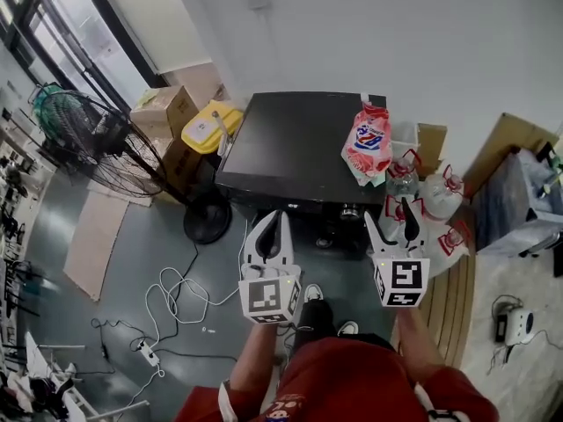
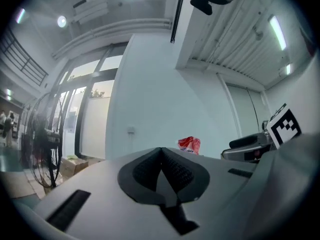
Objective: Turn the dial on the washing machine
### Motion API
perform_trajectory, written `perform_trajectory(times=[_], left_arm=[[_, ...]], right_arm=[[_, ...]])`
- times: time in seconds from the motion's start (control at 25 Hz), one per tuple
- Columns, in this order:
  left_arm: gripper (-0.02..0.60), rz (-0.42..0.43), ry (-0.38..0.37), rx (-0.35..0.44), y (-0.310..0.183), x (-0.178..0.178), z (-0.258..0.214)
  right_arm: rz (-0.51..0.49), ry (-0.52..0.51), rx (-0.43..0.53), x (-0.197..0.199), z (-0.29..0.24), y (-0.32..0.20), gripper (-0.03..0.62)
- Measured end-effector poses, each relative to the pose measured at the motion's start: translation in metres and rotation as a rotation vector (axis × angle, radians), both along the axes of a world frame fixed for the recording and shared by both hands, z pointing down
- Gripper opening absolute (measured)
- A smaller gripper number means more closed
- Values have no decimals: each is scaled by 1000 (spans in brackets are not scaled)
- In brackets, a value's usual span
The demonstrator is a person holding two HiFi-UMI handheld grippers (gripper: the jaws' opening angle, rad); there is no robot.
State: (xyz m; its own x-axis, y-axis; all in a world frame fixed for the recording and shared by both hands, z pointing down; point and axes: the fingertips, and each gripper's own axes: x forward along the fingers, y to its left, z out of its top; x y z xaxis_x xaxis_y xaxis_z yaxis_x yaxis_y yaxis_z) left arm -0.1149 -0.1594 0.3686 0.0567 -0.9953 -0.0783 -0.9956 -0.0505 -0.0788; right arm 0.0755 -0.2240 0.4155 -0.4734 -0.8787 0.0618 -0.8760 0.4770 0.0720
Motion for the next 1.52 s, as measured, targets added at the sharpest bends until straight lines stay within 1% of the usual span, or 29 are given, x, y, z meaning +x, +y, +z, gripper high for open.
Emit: perform_trajectory(times=[0.16,0.24,0.32,0.44,0.52,0.68,1.0,1.16,1.28,1.32,1.4,1.44,1.52], left_arm=[[9,-2,-45,66,13,9,-27],[9,-1,-51,101,16,12,-36],[9,1,-48,128,17,13,-42],[9,2,-47,135,16,13,-45],[9,-3,-60,131,17,11,-45],[9,-4,-52,132,16,10,-47],[9,3,-73,130,14,13,-51],[9,8,-67,139,14,15,-54],[9,16,-40,147,13,18,-52],[9,17,-34,148,13,19,-52],[9,13,-42,145,12,19,-51],[9,8,-49,141,12,19,-51],[9,3,-59,134,11,19,-49]], right_arm=[[-33,-48,136,7,-41,14,331],[-34,-33,190,12,-56,18,331],[-29,-25,219,14,-64,20,331],[-21,-31,232,16,-71,21,331],[-16,-35,235,15,-73,22,331],[-17,-36,234,15,-73,20,331],[-22,-30,232,17,-72,17,318],[-23,-28,227,17,-69,17,307],[-20,-38,232,20,-68,18,266],[-16,-39,232,21,-67,18,235],[-9,-33,224,22,-65,17,132],[-7,-29,220,22,-64,16,102],[1,-28,208,23,-61,14,67]])
